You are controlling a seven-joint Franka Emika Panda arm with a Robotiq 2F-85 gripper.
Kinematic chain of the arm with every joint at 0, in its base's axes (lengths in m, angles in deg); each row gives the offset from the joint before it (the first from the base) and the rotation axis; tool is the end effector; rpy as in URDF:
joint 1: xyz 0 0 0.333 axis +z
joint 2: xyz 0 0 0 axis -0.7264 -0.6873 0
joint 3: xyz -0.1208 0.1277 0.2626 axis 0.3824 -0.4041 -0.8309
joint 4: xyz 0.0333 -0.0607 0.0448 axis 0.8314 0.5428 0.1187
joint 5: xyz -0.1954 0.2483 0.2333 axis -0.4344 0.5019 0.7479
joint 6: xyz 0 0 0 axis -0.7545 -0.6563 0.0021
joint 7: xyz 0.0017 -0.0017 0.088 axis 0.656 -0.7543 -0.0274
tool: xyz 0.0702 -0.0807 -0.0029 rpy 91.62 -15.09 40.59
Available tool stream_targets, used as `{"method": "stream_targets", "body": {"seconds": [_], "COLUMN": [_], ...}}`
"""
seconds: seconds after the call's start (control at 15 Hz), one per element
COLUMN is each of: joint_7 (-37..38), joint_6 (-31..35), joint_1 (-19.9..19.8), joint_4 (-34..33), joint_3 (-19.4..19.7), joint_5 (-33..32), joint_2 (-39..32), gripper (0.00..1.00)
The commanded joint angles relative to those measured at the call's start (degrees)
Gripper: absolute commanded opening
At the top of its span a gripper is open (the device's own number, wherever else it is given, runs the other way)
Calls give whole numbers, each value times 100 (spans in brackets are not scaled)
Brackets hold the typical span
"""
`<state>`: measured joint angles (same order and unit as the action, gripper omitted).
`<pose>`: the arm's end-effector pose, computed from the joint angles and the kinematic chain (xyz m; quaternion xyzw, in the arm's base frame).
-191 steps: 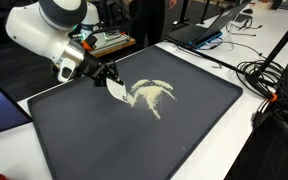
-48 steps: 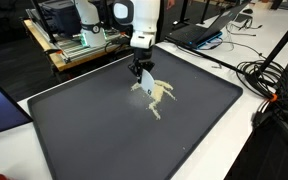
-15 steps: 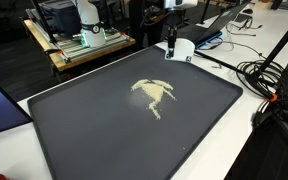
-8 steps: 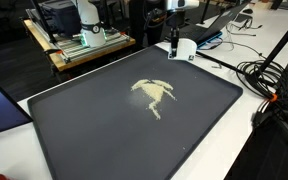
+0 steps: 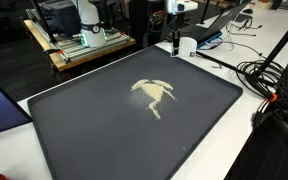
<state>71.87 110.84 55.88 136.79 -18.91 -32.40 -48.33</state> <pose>0.5383 0.1687 0.2769 0.9360 0.3190 0.1335 0.0652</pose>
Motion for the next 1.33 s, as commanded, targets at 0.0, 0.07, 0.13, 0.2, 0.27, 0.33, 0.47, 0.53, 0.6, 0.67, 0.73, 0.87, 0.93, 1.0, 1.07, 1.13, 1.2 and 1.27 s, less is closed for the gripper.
{"method": "stream_targets", "body": {"seconds": [0.0,0.07,0.13,0.2,0.27,0.33,0.47,0.53,0.6,0.67,0.73,0.87,0.93,1.0,1.07,1.13,1.2,1.27], "joint_7": [-805,-923,-987,-1048,-1132,-1148,-1414,-1541,-1762,-1876,-2047,-2351,-2381,-2269,-2341,-2166,-2073,-1932], "joint_6": [494,592,672,777,899,1013,1288,1407,1511,1640,1735,1919,2020,2059,2061,2089,2073,2048], "joint_1": [-425,-501,-561,-630,-710,-766,-1015,-1103,-1190,-1233,-1257,-1208,-1162,-1171,-1134,-1198,-1261,-1368], "joint_4": [522,592,669,795,922,1079,1374,1519,1642,1778,1875,2037,2145,2283,2331,2487,2601,2724], "joint_3": [-348,-414,-451,-491,-551,-567,-796,-885,-1009,-1060,-1114,-1129,-1062,-976,-929,-882,-853,-840], "joint_5": [1157,1442,1678,1916,2181,2401,3109,3501,3988,4411,4865,5787,6076,6123,6364,6309,6256,6127], "joint_2": [378,432,502,620,726,858,1096,1222,1340,1479,1601,1862,2003,2121,2228,2322,2400,2461], "gripper": [1,1,1,1,1,1,1,1,1,1,1,1,1,1,1,1,1,1]}}
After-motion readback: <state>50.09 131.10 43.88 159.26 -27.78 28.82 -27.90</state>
